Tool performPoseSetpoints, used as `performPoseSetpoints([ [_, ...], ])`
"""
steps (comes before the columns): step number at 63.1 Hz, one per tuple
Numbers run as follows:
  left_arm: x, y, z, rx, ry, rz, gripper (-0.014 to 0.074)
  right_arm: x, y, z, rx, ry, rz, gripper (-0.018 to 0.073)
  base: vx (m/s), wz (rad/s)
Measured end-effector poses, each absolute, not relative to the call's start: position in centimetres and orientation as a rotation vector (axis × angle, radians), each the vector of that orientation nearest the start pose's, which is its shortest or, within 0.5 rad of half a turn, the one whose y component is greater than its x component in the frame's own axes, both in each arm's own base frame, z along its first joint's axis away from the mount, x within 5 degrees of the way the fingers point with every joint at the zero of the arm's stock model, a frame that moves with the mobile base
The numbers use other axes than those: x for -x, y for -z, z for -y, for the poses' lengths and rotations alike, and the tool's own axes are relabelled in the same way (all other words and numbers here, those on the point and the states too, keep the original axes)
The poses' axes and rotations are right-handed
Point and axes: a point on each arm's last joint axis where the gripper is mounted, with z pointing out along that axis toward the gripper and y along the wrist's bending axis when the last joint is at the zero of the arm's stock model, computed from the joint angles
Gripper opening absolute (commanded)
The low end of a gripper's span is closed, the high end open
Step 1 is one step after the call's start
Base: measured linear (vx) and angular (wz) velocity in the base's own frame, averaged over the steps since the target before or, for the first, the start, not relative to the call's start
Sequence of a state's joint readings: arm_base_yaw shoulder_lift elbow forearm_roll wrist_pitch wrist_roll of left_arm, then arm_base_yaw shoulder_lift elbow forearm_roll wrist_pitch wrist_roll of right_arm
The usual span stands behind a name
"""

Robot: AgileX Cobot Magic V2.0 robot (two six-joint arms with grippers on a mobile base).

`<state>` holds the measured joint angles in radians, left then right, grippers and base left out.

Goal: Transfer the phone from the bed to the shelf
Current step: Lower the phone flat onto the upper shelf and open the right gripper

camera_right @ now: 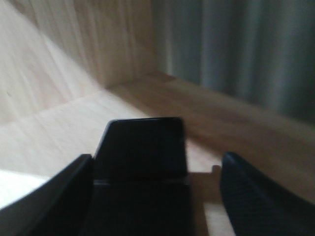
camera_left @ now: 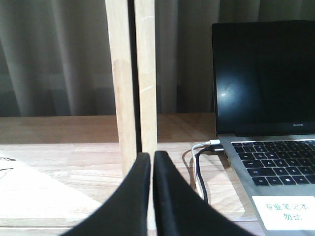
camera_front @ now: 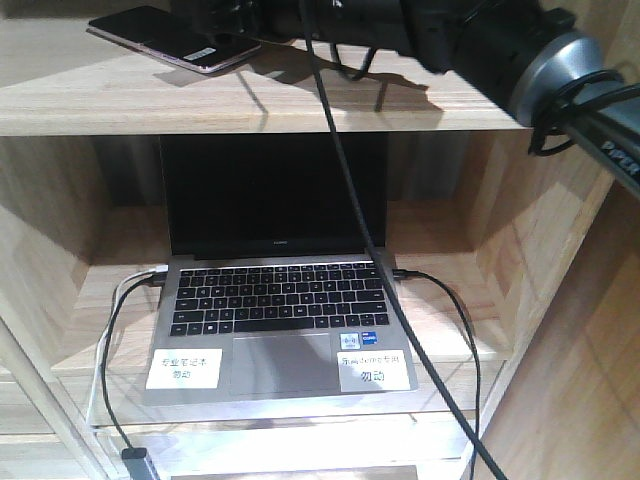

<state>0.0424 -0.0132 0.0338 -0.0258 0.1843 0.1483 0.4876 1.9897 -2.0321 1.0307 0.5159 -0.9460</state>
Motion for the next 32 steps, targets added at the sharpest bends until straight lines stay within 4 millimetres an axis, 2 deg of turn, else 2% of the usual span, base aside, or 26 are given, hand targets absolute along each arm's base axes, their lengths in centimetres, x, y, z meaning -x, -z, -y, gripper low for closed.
performPoseSetpoints([
  [9, -5.6, -18.6, -0.2, -0.072, -0.120, -1.688, 0.0001, -39.9, -41.6, -25.4, 0.730, -0.717, -1.606, 0.0527, 0.00, 0.00],
  [18, -5.6, -18.6, -0.2, -0.072, -0.120, -1.688, 0.0001, -39.2, -42.7, -24.9, 0.727, -0.701, -1.594, 0.0477, 0.00, 0.00],
  [27, -5.6, -18.6, -0.2, -0.072, -0.120, -1.688, 0.0001, -38.3, -44.2, -24.4, 0.709, -0.707, -1.575, 0.0338, 0.00, 0.00],
  [32, -5.6, -18.6, -0.2, -0.072, -0.120, -1.688, 0.0001, -37.5, -45.3, -24.0, 0.721, -0.703, -1.563, 0.0198, 0.00, 0.00],
])
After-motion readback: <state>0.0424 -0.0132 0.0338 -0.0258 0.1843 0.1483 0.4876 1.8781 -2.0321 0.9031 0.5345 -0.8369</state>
